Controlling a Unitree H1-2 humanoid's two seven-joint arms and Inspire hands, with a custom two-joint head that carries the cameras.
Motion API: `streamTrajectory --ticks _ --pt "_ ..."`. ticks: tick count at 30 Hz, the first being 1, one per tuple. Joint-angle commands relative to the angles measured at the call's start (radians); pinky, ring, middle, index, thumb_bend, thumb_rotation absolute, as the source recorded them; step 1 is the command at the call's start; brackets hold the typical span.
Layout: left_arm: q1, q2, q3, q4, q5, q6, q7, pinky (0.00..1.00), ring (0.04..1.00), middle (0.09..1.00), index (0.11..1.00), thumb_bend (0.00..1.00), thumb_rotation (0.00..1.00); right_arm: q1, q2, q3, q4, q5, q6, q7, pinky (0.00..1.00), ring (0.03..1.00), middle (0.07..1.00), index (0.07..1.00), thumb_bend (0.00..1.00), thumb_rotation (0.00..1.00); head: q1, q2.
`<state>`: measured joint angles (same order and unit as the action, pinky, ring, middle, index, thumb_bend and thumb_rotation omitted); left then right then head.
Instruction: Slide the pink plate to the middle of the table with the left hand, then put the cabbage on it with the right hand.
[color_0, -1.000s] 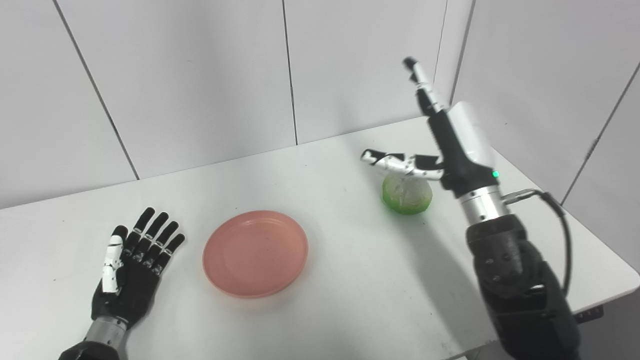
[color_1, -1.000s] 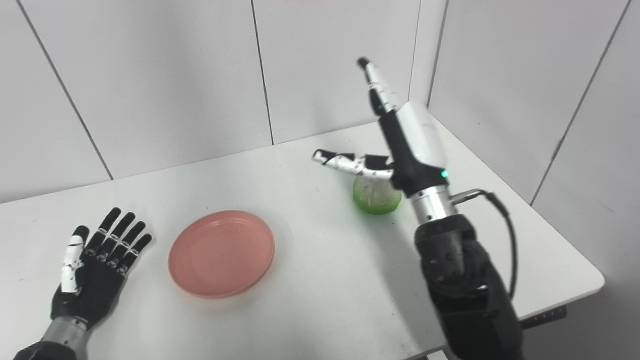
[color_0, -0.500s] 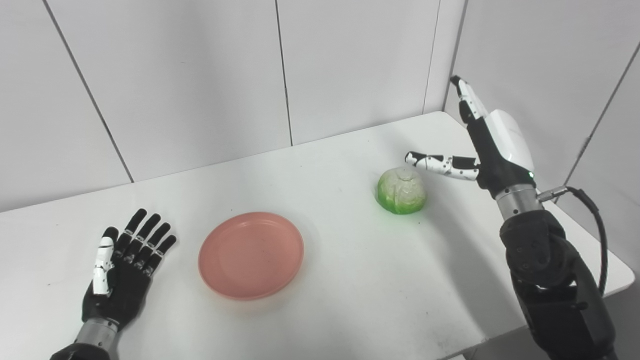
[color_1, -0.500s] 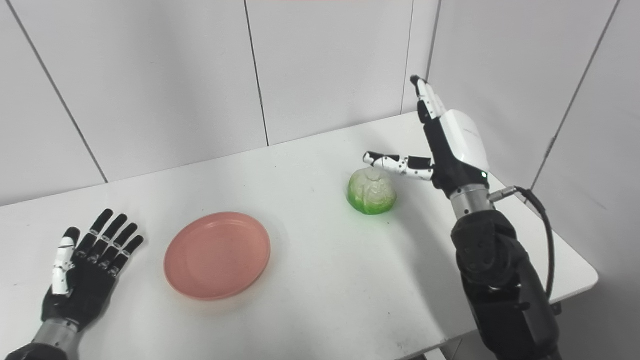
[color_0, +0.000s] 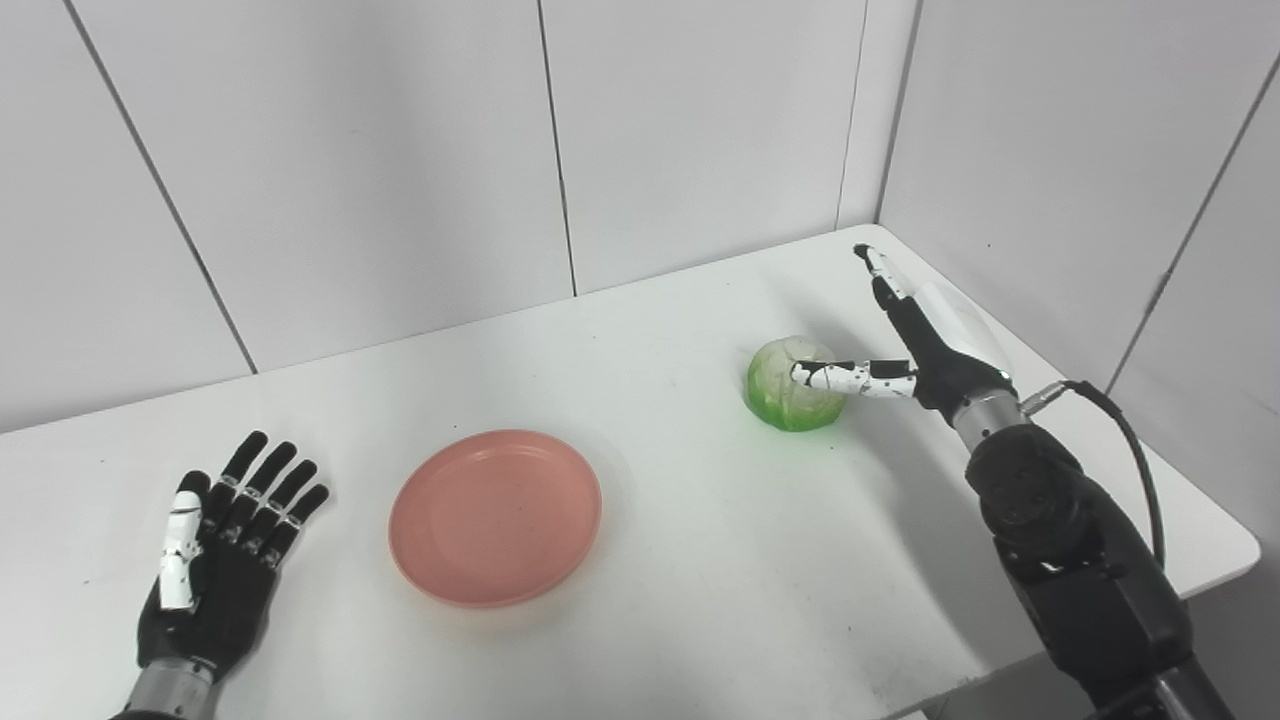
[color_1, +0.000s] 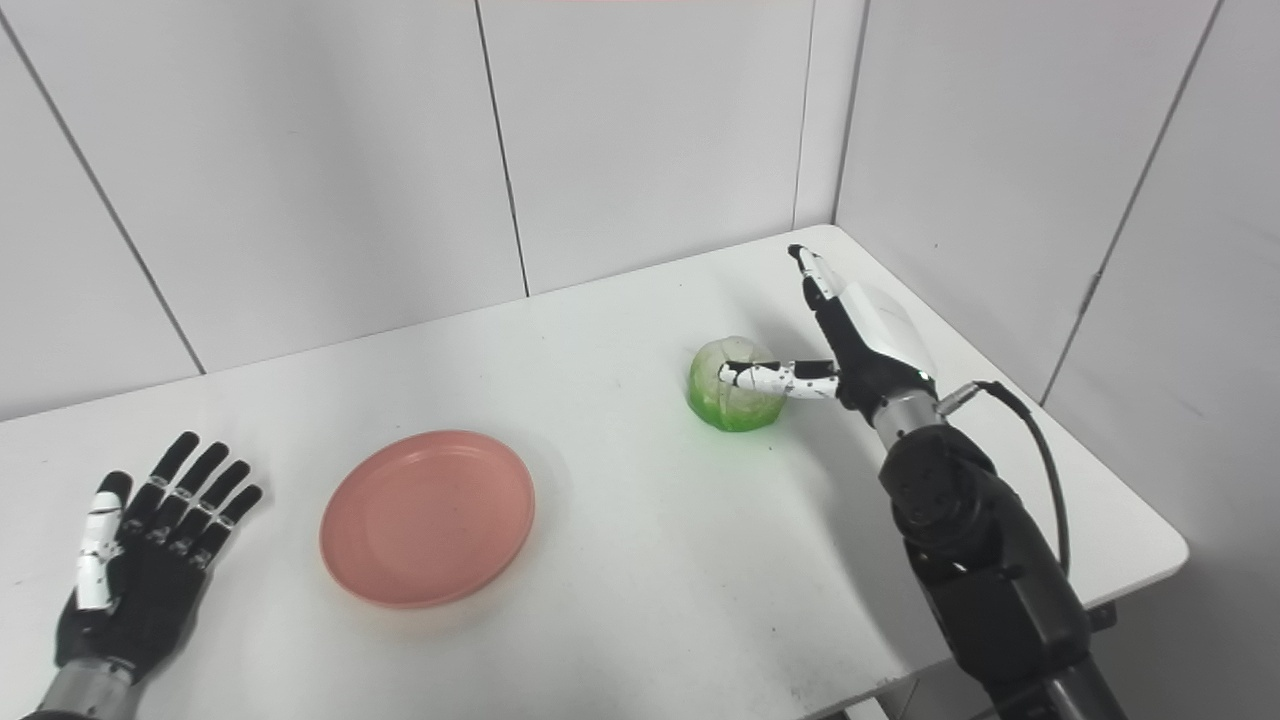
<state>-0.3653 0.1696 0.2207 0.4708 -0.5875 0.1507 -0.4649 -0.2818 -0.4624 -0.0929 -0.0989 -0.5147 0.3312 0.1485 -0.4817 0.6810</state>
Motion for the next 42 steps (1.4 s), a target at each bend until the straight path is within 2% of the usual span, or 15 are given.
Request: streamTrajectory --ticks 1,11,16,20,30,37,42 --pt "0.083 0.007 0.003 0.038 0.015 0.058 0.022 0.81 0.835 0.855 0.847 0.53 0.77 -0.056 -0.026 0.005 0.016 0.011 -0.02 -0.011 0.88 0.997 1.0 1.0 1.0 0.59 -0.001 0.0" --pt "0.098 0.004 0.005 -0.012 0.022 0.084 0.054 0.81 0.835 0.852 0.843 0.53 0.76 -0.119 -0.046 0.04 0.154 0.021 -0.024 -0.027 0.84 0.978 1.0 1.0 1.0 0.59 0.0 0.01" --pt "0.098 0.009 -0.002 -0.014 0.025 0.082 0.046 0.83 0.849 0.866 0.858 0.52 0.8 -0.143 -0.061 0.052 0.213 0.031 -0.03 -0.023 0.86 0.981 1.0 1.0 1.0 0.58 0.001 0.012" --pt "0.099 0.007 0.002 -0.019 0.017 0.089 0.049 0.83 0.843 0.863 0.857 0.52 0.79 -0.156 -0.074 0.061 0.259 0.037 -0.037 -0.029 0.87 0.976 1.0 1.0 1.0 0.57 0.002 0.014" --pt "0.098 0.019 -0.002 -0.006 0.022 0.083 0.033 0.84 0.851 0.867 0.861 0.51 0.8 -0.168 -0.087 0.07 0.298 0.069 -0.022 -0.022 0.89 0.992 1.0 1.0 1.0 0.56 0.004 0.024" --pt "0.095 0.023 0.003 0.004 0.014 0.089 0.027 0.82 0.839 0.853 0.847 0.51 0.78 -0.172 -0.068 0.074 0.348 0.132 -0.065 -0.03 0.89 0.985 1.0 1.0 1.0 0.55 0.006 0.03" --pt "0.098 0.023 -0.002 -0.005 0.021 0.087 0.029 0.82 0.843 0.859 0.853 0.51 0.79 -0.176 -0.065 0.096 0.36 0.139 -0.058 -0.025 0.9 0.99 1.0 1.0 1.0 0.57 0.008 0.032"
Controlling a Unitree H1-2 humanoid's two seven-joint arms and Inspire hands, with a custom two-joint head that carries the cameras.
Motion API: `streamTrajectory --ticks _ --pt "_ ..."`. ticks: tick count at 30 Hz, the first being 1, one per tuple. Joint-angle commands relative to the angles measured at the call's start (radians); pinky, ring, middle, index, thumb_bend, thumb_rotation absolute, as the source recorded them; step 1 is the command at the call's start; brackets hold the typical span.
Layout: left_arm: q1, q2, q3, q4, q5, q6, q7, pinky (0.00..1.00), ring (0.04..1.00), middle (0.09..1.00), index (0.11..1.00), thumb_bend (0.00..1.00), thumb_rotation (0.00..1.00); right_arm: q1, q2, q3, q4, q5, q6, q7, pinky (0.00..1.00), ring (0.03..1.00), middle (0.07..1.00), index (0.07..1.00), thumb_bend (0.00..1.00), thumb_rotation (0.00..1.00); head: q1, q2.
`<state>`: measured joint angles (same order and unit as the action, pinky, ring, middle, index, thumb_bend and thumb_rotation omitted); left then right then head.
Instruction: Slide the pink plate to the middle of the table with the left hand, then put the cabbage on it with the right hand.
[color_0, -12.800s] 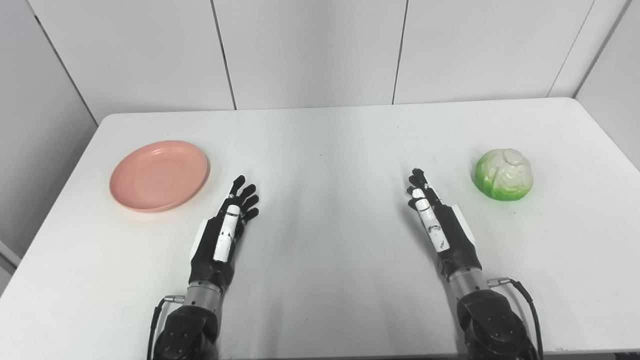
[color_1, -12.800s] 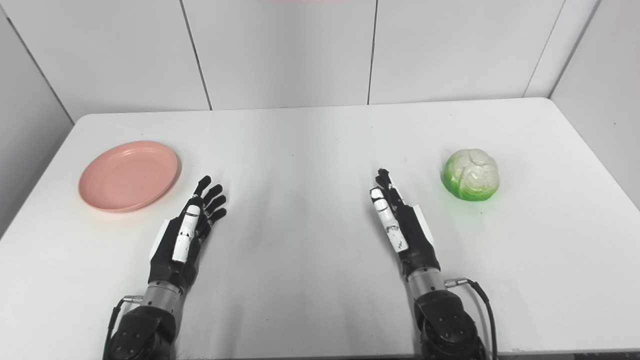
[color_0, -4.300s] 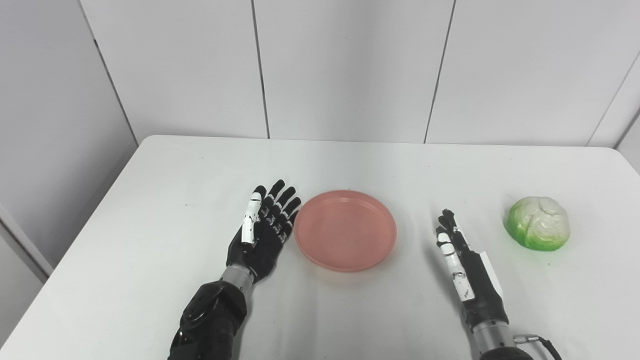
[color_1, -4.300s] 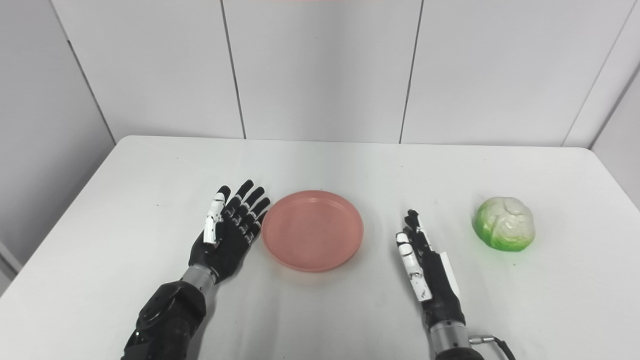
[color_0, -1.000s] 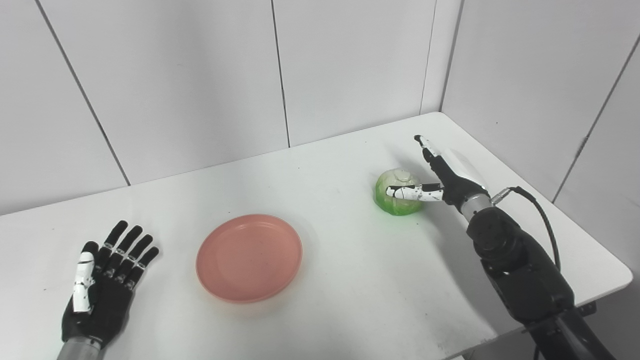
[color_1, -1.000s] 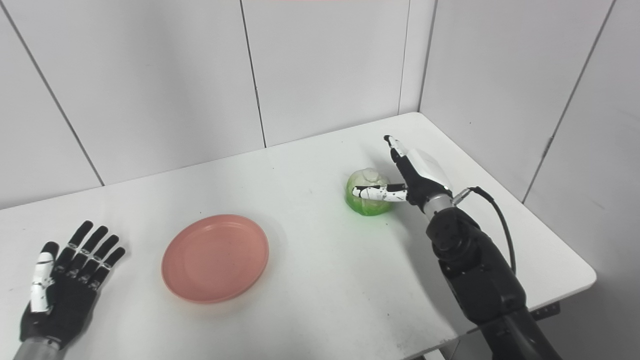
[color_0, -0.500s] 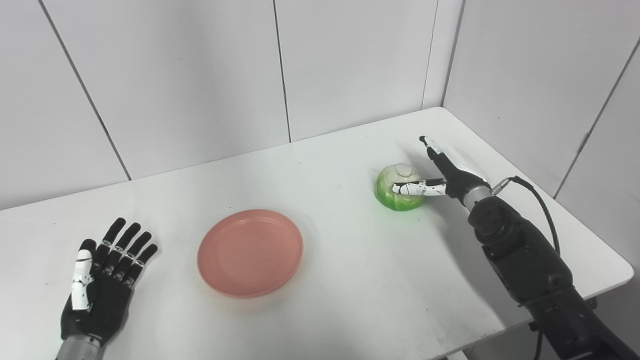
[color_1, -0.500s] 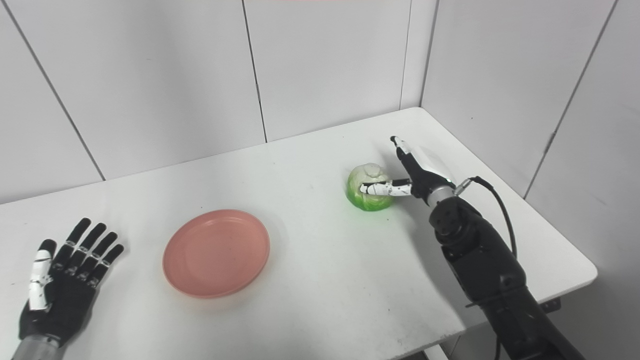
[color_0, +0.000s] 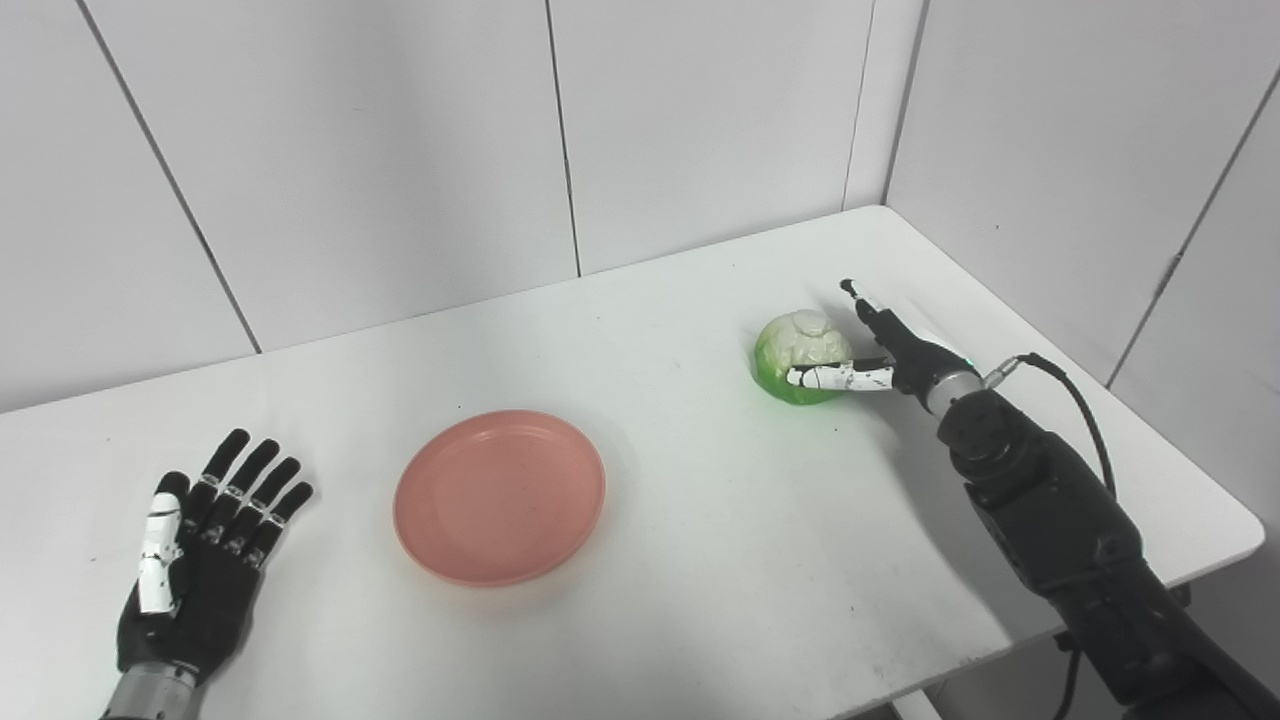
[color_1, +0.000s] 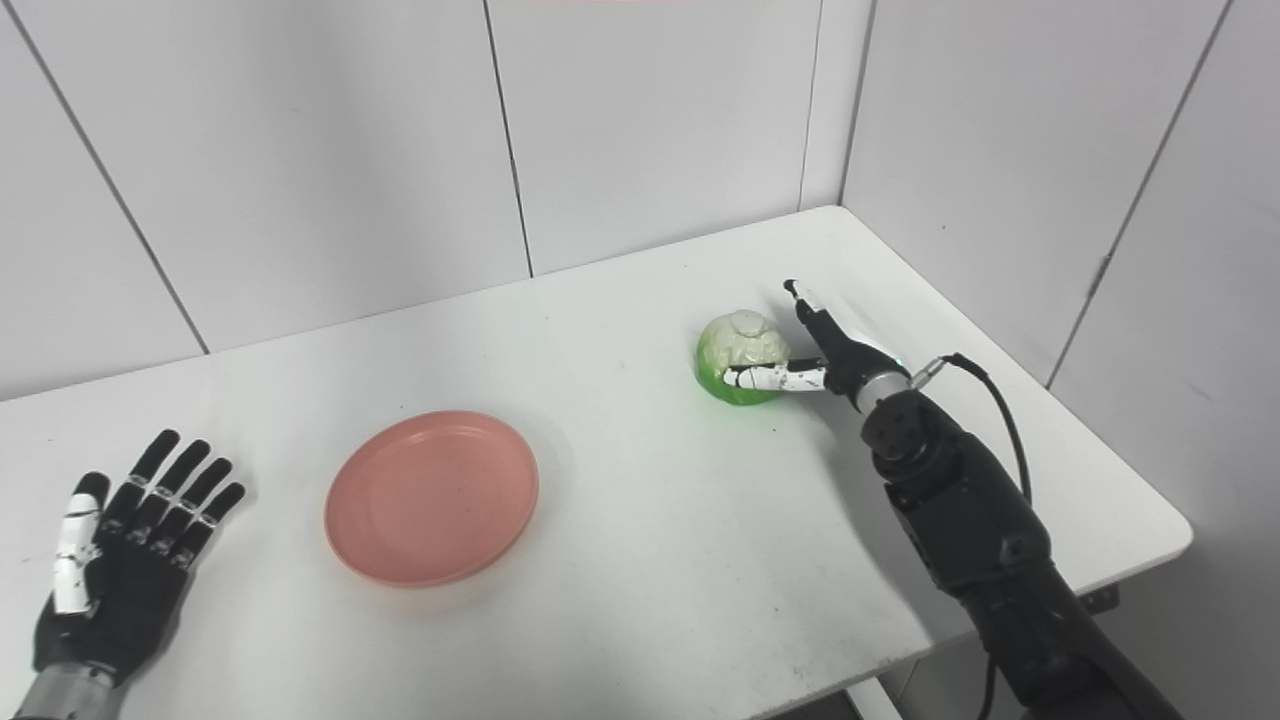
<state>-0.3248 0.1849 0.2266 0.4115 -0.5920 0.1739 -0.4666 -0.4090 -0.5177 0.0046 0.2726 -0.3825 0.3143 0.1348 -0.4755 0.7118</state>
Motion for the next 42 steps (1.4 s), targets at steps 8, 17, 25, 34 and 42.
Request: streamTrajectory --ticks 8,17,25,34,42 --pt "0.057 0.011 -0.004 0.055 0.018 0.068 0.023 0.81 0.839 0.858 0.852 0.5 0.79 -0.065 -0.005 0.028 0.009 0.024 -0.058 -0.005 0.93 1.0 1.0 1.0 1.0 0.59 0.006 0.009" --pt "0.065 0.006 -0.001 0.019 0.013 0.091 0.033 0.8 0.828 0.847 0.843 0.5 0.78 -0.107 0.0 0.056 0.072 0.036 -0.099 0.001 0.88 0.988 1.0 1.0 1.0 0.58 0.012 0.012" --pt "0.06 0.012 0.001 0.045 0.006 0.085 0.014 0.82 0.848 0.866 0.86 0.5 0.8 -0.152 0.008 0.098 0.15 0.01 -0.128 -0.017 0.88 0.973 0.996 1.0 1.0 0.56 0.014 0.014" --pt "0.065 0.009 -0.003 0.031 -0.005 0.093 0.017 0.82 0.85 0.869 0.865 0.51 0.79 -0.204 0.026 0.124 0.256 0.022 -0.116 -0.015 0.88 0.961 0.985 0.992 1.0 0.42 0.027 0.012" --pt "0.067 0.007 -0.005 0.024 -0.009 0.098 0.012 0.8 0.846 0.867 0.866 0.51 0.8 -0.207 0.043 0.106 0.324 0.05 -0.161 -0.055 0.77 0.812 0.83 0.856 1.0 0.18 0.031 0.012"
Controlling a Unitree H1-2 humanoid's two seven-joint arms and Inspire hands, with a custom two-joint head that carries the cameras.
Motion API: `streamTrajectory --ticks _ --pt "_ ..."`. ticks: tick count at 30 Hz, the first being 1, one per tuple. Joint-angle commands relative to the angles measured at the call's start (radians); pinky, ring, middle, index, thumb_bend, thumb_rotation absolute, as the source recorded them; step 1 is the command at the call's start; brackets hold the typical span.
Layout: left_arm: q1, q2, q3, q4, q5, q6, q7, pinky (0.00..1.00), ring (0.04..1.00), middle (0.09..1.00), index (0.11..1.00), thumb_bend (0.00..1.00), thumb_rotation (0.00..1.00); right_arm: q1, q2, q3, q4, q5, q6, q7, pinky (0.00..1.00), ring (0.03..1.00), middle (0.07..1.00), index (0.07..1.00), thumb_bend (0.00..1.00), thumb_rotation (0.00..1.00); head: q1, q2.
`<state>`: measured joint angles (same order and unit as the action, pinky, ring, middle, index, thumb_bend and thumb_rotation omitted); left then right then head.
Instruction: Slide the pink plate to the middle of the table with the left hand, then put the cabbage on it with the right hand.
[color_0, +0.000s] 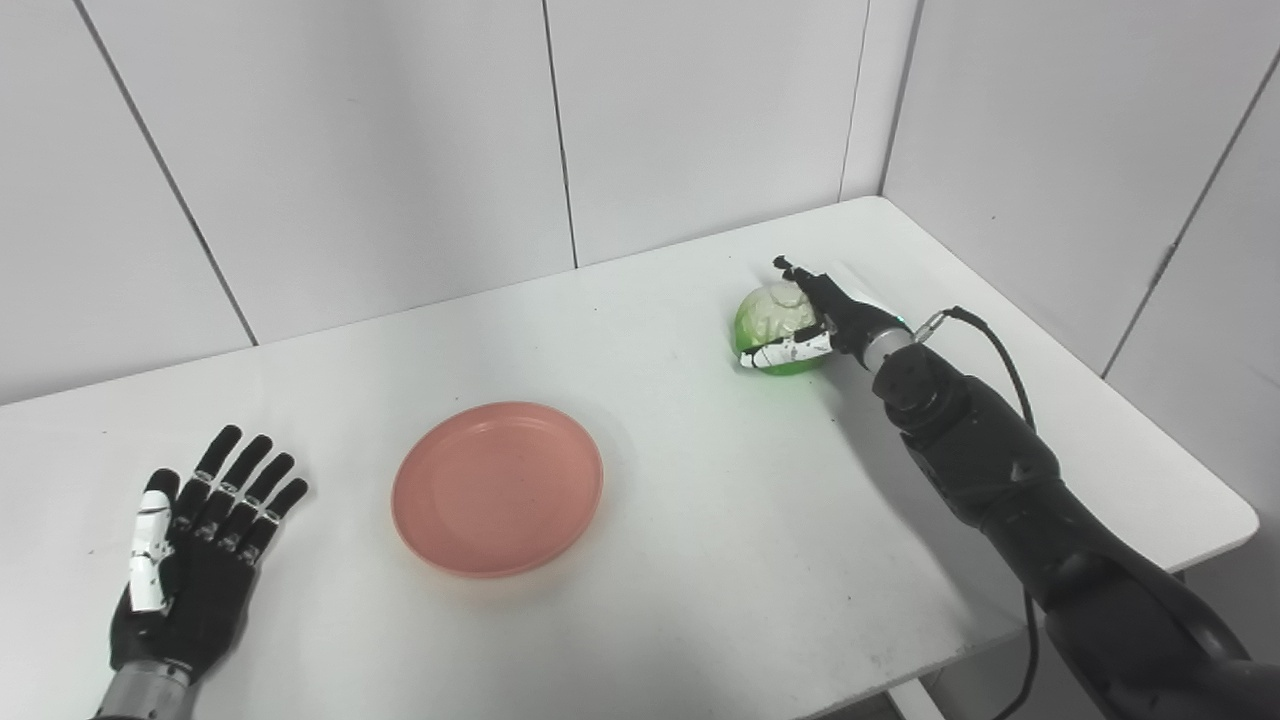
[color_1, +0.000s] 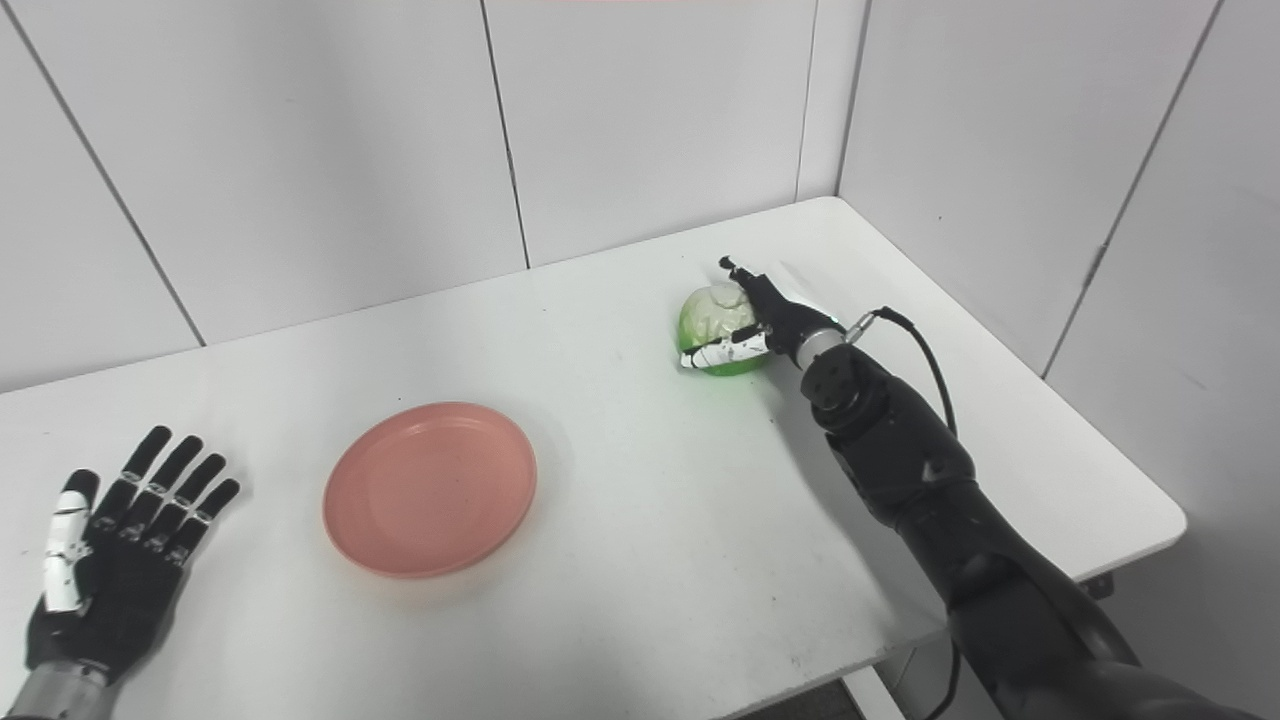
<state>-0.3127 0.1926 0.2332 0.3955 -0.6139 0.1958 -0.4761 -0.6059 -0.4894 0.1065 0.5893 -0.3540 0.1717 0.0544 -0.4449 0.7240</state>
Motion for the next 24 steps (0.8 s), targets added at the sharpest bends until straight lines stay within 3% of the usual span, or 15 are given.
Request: streamTrajectory --ticks 1,5,8,9,10,13,15,24 --pt "0.055 0.0 -0.012 0.038 0.013 0.076 0.022 0.8 0.847 0.87 0.869 0.51 0.8 -0.008 0.016 0.004 0.006 0.024 -0.018 0.025 0.75 0.791 0.814 0.84 1.0 0.16 0.0 0.0" --pt "0.057 -0.002 -0.009 0.031 0.009 0.084 0.025 0.8 0.847 0.872 0.871 0.52 0.79 -0.006 0.014 0.016 0.005 0.015 -0.017 0.023 0.68 0.716 0.745 0.781 1.0 0.09 0.001 0.004" --pt "0.058 -0.002 -0.01 0.027 0.012 0.084 0.026 0.8 0.844 0.866 0.869 0.52 0.79 -0.008 0.016 0.02 0.001 0.009 -0.004 0.019 0.61 0.632 0.655 0.666 0.97 0.04 0.003 0.006" --pt "0.058 -0.001 -0.011 0.028 0.012 0.082 0.023 0.8 0.845 0.865 0.871 0.52 0.79 -0.009 0.018 0.021 0.0 0.007 0.002 0.015 0.59 0.604 0.626 0.608 0.87 0.05 0.003 0.006" --pt "0.058 0.0 -0.012 0.029 0.012 0.08 0.022 0.8 0.843 0.862 0.869 0.52 0.79 -0.01 0.023 0.017 0.0 0.011 0.0 0.008 0.53 0.542 0.552 0.526 0.64 0.04 0.004 0.004" --pt "0.057 0.001 -0.015 0.031 0.009 0.078 0.021 0.8 0.843 0.863 0.87 0.52 0.79 -0.006 0.034 0.0 0.003 0.037 -0.032 -0.007 0.43 0.466 0.485 0.51 0.55 0.01 0.003 0.003" --pt "0.056 0.001 -0.015 0.032 0.006 0.078 0.018 0.8 0.847 0.868 0.873 0.52 0.79 -0.004 0.039 -0.004 0.003 0.046 -0.052 -0.017 0.39 0.434 0.469 0.508 0.53 0.0 0.004 0.003" --pt "0.054 -0.001 -0.024 0.042 0.013 0.066 0.019 0.81 0.855 0.876 0.886 0.53 0.8 0.0 0.041 0.004 -0.009 0.032 -0.035 -0.031 0.38 0.433 0.461 0.509 0.53 0.0 0.012 0.001"
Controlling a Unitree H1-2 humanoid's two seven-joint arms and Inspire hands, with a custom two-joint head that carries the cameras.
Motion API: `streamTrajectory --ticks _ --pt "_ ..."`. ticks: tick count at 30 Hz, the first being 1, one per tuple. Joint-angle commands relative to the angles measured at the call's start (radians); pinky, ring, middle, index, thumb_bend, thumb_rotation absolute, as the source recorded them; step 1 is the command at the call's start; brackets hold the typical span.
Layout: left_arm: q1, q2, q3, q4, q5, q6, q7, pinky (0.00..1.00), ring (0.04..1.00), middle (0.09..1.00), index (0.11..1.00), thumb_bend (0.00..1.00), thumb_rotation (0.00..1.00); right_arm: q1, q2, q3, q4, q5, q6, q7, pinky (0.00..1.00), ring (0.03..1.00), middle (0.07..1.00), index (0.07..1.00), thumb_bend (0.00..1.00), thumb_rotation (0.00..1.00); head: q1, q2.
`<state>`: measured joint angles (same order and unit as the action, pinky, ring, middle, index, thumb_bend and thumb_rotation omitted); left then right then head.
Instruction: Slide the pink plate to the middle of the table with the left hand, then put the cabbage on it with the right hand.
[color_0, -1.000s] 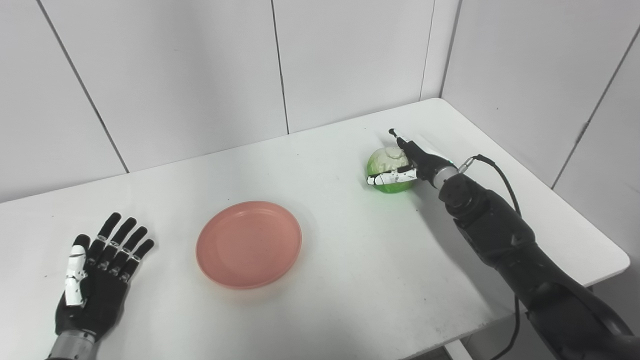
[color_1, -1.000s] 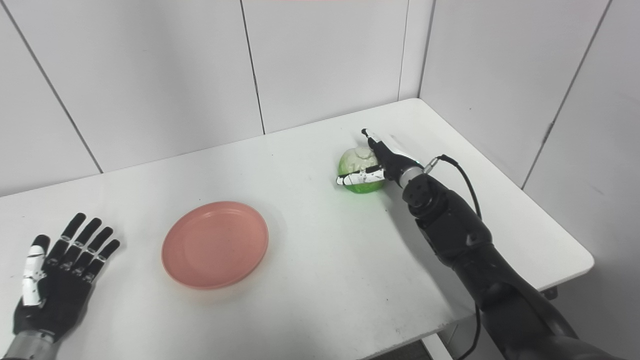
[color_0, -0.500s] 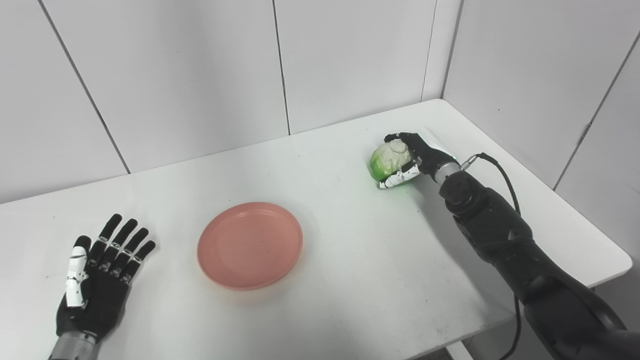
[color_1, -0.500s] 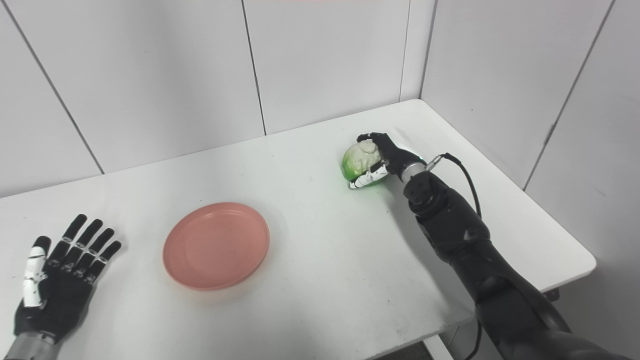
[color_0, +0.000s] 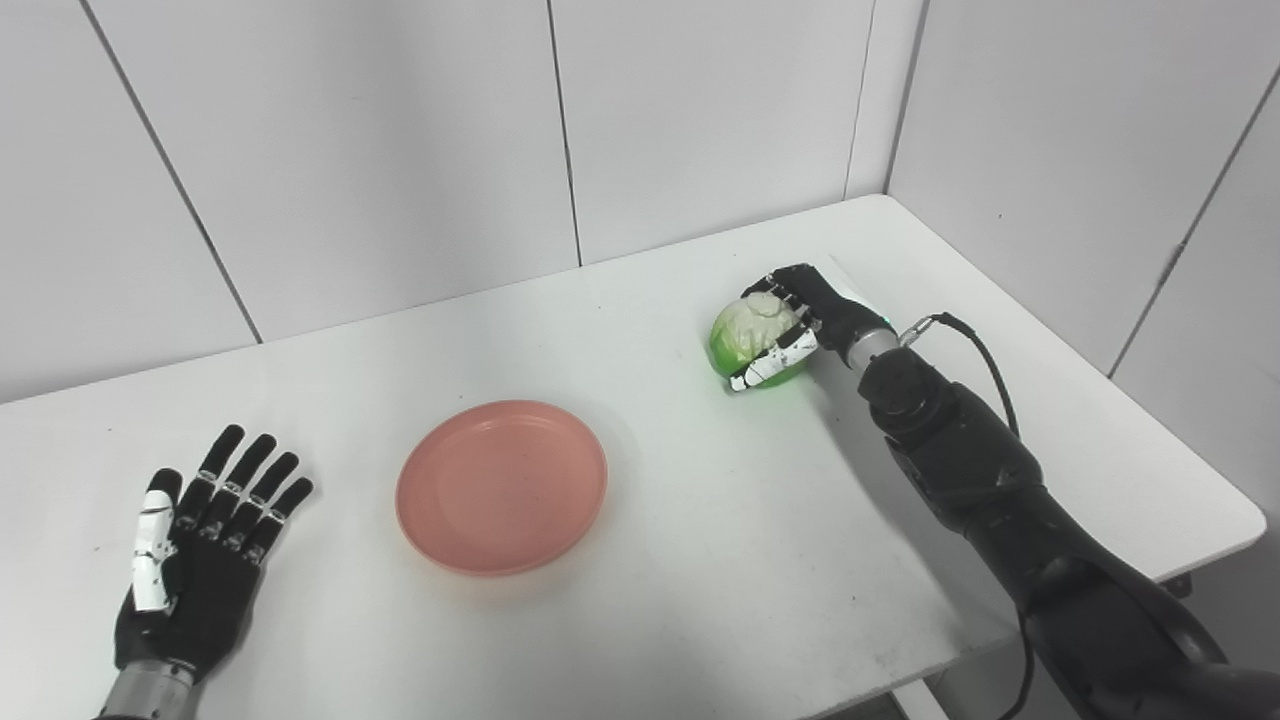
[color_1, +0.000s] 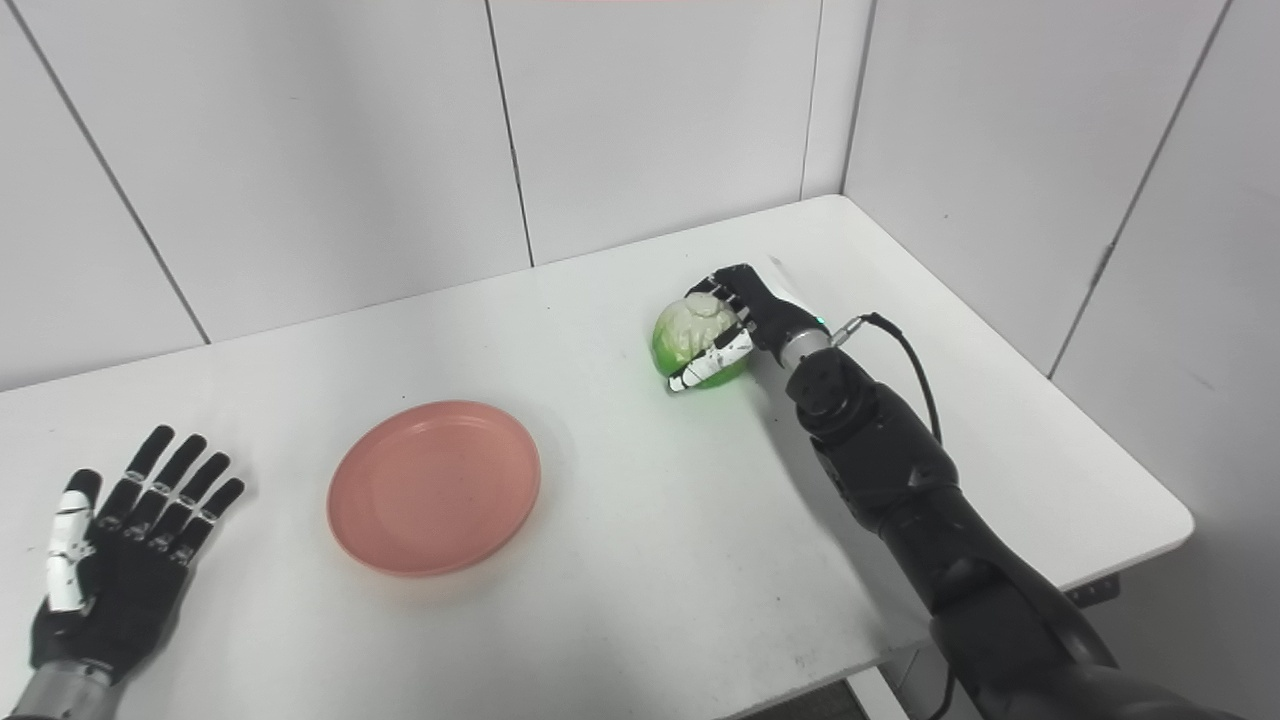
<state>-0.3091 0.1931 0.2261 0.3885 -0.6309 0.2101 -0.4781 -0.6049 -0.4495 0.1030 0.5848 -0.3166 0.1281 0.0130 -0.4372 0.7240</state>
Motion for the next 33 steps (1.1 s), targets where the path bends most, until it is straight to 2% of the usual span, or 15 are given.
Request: streamTrajectory --ticks 1,6,10,14,17,22,27,33 --pt "0.05 -0.002 -0.017 0.049 0.029 0.052 0.021 0.81 0.853 0.873 0.883 0.53 0.8 -0.001 0.001 0.007 -0.004 -0.005 0.009 0.01 0.38 0.431 0.459 0.511 0.53 0.0 0.004 0.001" --pt "0.054 -0.012 -0.008 0.024 0.012 0.081 0.035 0.81 0.851 0.872 0.882 0.53 0.78 0.014 -0.006 -0.003 -0.054 -0.002 0.027 0.013 0.37 0.421 0.451 0.518 0.53 0.0 0.005 -0.001" --pt "0.05 -0.01 -0.012 0.039 0.015 0.067 0.021 0.83 0.872 0.892 0.902 0.51 0.82 0.035 -0.017 -0.019 -0.138 0.004 0.056 0.023 0.37 0.422 0.455 0.517 0.53 0.0 0.01 0.0" --pt "0.047 -0.009 -0.017 0.052 0.026 0.052 0.016 0.82 0.859 0.881 0.891 0.53 0.81 0.065 -0.039 -0.032 -0.237 -0.004 0.053 0.034 0.36 0.415 0.455 0.517 0.53 0.0 0.012 -0.001" --pt "0.051 -0.015 -0.02 0.03 0.026 0.061 0.028 0.8 0.846 0.871 0.881 0.54 0.8 0.083 -0.05 -0.048 -0.331 -0.006 0.085 0.055 0.36 0.417 0.452 0.519 0.53 0.0 0.019 0.0" --pt "0.049 -0.021 -0.024 0.035 0.026 0.055 0.025 0.83 0.866 0.89 0.897 0.53 0.82 0.084 -0.047 -0.072 -0.497 0.01 0.144 0.113 0.35 0.409 0.446 0.521 0.53 0.0 0.026 -0.002" --pt "0.045 -0.033 -0.029 0.041 0.023 0.054 0.022 0.83 0.882 0.905 0.913 0.53 0.82 0.057 -0.029 -0.06 -0.622 0.012 0.2 0.164 0.34 0.408 0.448 0.522 0.53 0.0 0.038 -0.004" --pt "0.054 -0.061 -0.047 0.005 0.054 0.049 0.066 0.83 0.875 0.9 0.907 0.52 0.85 0.003 0.022 0.016 -0.728 -0.013 0.229 0.224 0.35 0.418 0.457 0.512 0.53 0.0 0.077 -0.006"
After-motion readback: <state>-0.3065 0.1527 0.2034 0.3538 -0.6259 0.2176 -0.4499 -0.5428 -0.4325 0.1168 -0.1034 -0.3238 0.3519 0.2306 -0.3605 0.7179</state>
